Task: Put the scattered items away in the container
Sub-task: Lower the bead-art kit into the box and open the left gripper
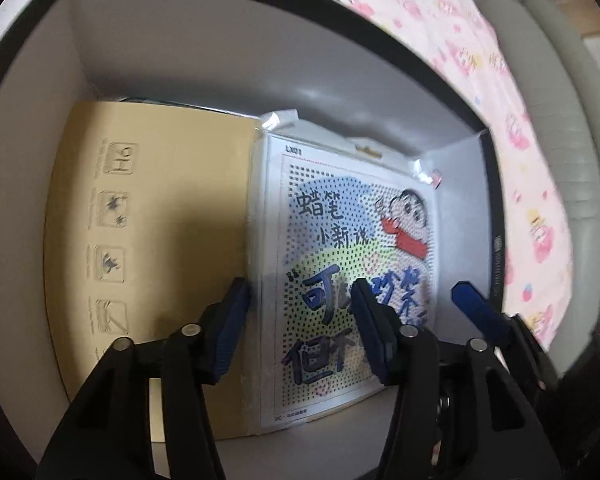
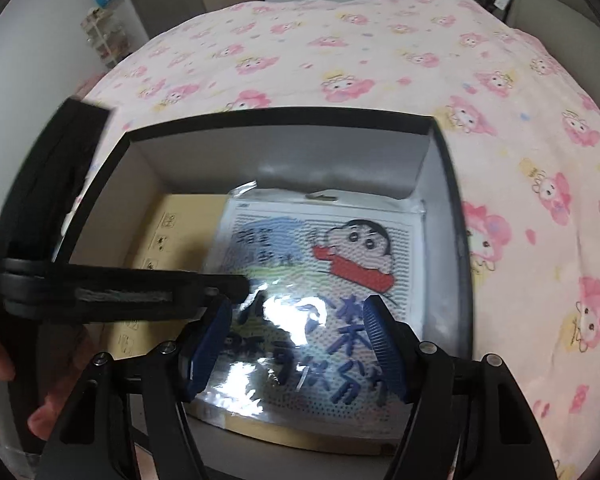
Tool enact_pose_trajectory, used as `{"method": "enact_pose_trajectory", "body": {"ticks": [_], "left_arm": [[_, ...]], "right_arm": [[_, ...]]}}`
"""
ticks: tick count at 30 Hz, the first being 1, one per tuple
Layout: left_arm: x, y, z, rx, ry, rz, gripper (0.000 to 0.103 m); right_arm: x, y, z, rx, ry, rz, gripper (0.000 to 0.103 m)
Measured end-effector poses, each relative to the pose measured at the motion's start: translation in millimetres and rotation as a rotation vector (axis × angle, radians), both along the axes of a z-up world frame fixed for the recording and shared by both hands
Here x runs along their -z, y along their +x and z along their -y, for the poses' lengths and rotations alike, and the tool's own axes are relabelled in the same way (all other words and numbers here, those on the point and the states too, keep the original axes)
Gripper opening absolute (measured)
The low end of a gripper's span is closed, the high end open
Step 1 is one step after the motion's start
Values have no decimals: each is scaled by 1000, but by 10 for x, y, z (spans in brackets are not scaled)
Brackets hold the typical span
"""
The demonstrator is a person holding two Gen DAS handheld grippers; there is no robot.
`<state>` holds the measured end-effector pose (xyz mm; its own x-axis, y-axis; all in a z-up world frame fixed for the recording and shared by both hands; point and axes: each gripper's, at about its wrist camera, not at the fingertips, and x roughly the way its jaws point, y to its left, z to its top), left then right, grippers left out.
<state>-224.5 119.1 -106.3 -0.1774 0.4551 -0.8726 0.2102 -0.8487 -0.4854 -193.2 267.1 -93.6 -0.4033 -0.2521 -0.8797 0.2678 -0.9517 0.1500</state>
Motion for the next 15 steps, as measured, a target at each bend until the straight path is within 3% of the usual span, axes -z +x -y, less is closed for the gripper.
{"method": "enact_pose_trajectory", "body": {"ticks": [4,8,11,13,15], "left_arm": [[-99,26,139,-68,-23,-29,40],[-86,-36,-36,9,8,9,41],[-133,-13,-170,54,-48,-3,41],[-166,24,-179,69,-38,-9,43],[-176,46,-114,50,8,-8,43]], "right_arm": [[26,-18,-8,-3,33,9,63],[59,7,37,-24,78,15,63],[27,17,-21,-38,0,29,65],[-19,7,-86,-28,-77,39,65],[-55,19,-73,-10,-75,24,65]]}}
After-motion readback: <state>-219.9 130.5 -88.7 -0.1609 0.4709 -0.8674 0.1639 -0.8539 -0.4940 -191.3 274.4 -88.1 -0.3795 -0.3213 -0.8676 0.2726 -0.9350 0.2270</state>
